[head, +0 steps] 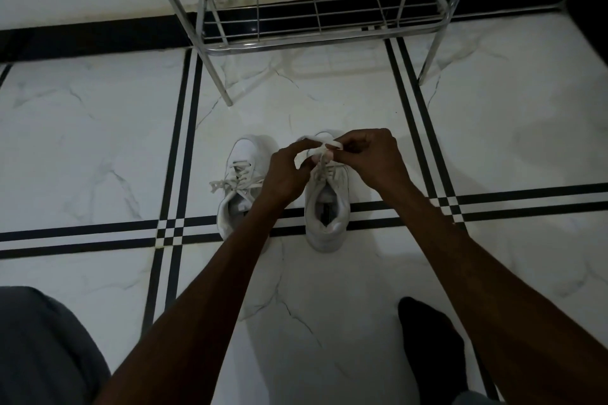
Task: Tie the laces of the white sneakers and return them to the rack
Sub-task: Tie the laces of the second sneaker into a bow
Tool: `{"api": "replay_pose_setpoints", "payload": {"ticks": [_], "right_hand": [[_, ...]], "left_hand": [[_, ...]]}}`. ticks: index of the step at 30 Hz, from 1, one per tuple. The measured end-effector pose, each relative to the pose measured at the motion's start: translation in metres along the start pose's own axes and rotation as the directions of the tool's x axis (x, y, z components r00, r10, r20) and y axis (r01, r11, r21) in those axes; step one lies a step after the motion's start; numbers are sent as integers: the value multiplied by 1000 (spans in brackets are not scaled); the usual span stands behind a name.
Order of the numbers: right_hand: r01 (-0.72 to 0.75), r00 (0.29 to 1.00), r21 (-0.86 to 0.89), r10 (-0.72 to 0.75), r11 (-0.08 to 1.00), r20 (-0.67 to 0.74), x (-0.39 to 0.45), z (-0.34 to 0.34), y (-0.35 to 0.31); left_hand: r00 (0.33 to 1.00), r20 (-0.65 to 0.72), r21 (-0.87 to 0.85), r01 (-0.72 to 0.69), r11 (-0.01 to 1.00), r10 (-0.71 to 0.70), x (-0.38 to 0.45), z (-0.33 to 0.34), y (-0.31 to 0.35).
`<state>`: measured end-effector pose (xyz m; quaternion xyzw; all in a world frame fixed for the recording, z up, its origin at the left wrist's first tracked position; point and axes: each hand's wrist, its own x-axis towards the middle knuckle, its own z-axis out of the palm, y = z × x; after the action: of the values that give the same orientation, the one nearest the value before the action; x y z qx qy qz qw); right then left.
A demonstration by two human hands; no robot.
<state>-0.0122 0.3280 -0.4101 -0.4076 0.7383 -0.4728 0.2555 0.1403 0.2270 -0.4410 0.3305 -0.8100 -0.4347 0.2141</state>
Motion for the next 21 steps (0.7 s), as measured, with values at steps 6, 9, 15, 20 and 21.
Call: {"api": "replay_pose_setpoints", "payload": {"ticks": [6,9,15,20,21], "right_hand": [[39,999,-43,-38,998,19,1,-1,-5],[47,999,-34,-47,998,9,1,0,-3],[-73,997,188,76,979,-9,-1,-2,11],[-173,985,369,165,913,52,-4,-4,13],[-190,982,400,177,897,70,-4,-3,11]], "left_hand": [[991,98,-205,108,973,-90,5,2,2],[990,138,-173,66,983,-42,6,2,0],[993,75,43,92,995,-95,5,-8,7],[913,-24,-515,338,788,-408,3,-43,19],[901,-12,-645,324,693,-433,2,-51,23]]}}
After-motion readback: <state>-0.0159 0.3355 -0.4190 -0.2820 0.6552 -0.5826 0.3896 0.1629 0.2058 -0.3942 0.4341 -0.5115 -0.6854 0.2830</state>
